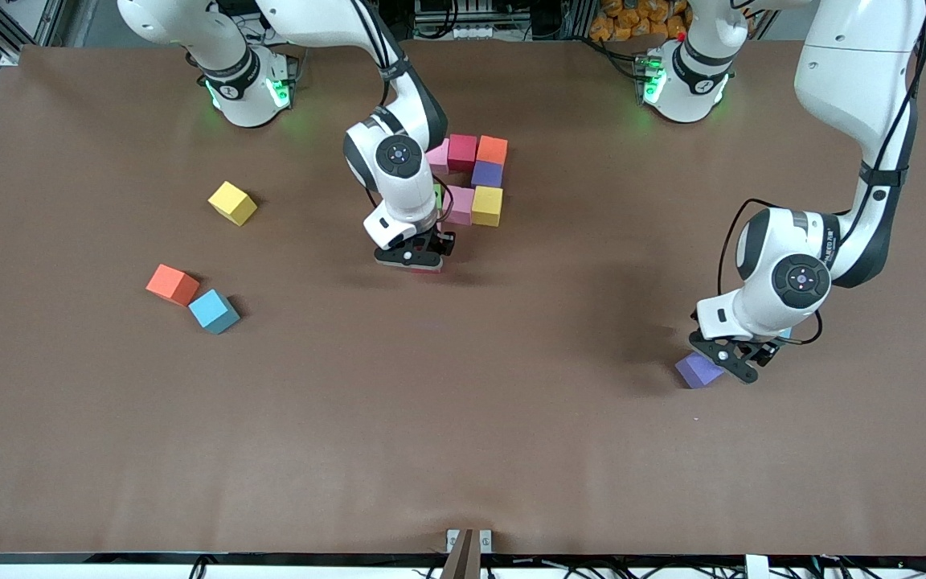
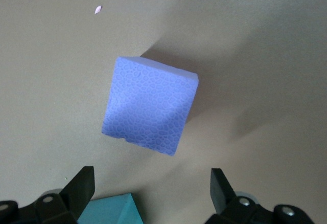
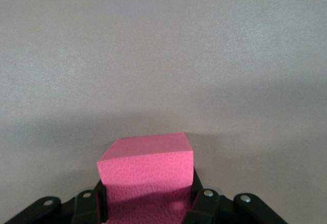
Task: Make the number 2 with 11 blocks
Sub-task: 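Grasp the purple cube with the left gripper while the right gripper releases pink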
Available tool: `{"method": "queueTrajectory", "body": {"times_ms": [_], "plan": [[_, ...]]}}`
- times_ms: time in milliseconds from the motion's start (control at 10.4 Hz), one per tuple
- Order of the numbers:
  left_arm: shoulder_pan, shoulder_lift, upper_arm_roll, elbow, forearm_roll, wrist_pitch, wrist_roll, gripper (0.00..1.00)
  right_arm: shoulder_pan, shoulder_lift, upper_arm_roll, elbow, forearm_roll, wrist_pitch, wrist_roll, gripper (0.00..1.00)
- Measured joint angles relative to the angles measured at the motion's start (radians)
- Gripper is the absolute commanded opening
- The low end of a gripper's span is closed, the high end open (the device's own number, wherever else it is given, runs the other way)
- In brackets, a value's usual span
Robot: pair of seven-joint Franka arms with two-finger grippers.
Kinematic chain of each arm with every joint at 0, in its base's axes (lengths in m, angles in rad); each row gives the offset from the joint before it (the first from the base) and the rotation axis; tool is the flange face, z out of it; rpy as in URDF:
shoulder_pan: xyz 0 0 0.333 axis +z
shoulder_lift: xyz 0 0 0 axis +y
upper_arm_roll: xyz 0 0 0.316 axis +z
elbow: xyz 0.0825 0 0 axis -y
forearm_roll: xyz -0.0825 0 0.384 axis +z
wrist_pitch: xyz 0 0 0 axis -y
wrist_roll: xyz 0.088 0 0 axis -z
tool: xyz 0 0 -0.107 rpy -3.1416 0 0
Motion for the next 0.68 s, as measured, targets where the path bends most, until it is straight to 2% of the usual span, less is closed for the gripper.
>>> {"method": "queueTrajectory", "body": {"times_ms": [193,676], "plan": [[-0.001,0.001,-0.001,0.01,-0.005,0.0,0.049,1.0,0.0,0.0,0.001,0.0,0.0,0.0,0.011,0.3],[0.0,0.041,0.0,0.044,-0.1,0.013,0.172,1.0,0.0,-0.001,0.001,-0.001,0.0,-0.003,0.013,0.29]]}}
